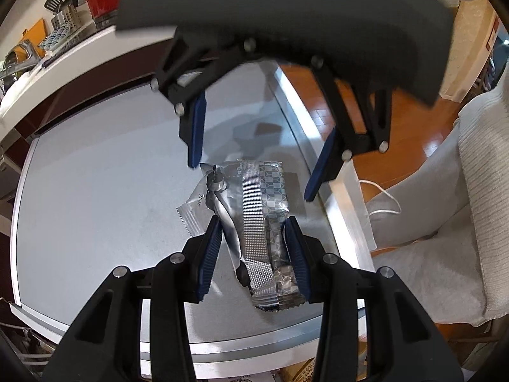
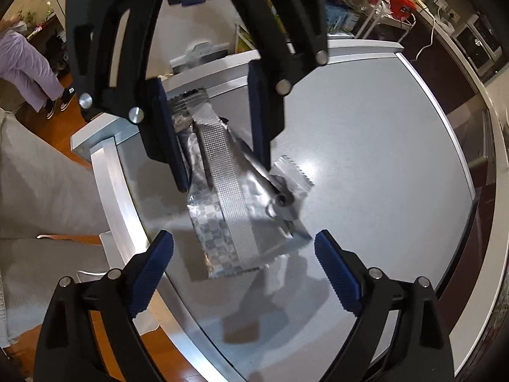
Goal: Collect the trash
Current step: 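Lift the foil wrapper with both tools and carry it over the paper bag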
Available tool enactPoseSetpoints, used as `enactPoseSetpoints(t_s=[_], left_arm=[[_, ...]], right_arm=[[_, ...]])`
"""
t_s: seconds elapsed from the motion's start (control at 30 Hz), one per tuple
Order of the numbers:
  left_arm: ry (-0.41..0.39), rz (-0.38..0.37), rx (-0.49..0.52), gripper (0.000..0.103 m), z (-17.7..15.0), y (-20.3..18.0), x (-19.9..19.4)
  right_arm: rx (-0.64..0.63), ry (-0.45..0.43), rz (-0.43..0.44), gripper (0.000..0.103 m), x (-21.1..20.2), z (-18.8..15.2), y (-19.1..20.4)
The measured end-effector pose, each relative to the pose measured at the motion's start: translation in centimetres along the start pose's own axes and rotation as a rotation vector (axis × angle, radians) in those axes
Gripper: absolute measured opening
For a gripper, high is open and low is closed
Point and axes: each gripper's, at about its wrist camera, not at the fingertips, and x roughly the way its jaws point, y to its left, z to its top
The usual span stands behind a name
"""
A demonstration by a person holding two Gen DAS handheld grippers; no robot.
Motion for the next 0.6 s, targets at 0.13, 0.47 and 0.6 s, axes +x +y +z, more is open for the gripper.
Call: enactPoseSetpoints(t_s=[0.13,0.47,0.6], left_arm=[[0.001,-0.004,0.008,0.042,-0.6,-0.3,-0.6],[-0.029,-0.004,-0.018,0.042,-0.4,0.6,-2.6],[-0.025,-0.001,-0.02,0.042,-0.6,0.6,-2.8]], right_arm=[[0.05,-0.027,0.046,0.074,-0.2,0.0,-0.9],[0.099,-0.047,0.066,0.065,-1.0,-0.6,-1.7],[0.115,-0.043,0.055,0.064,-1.1,-0.7,-2.3]])
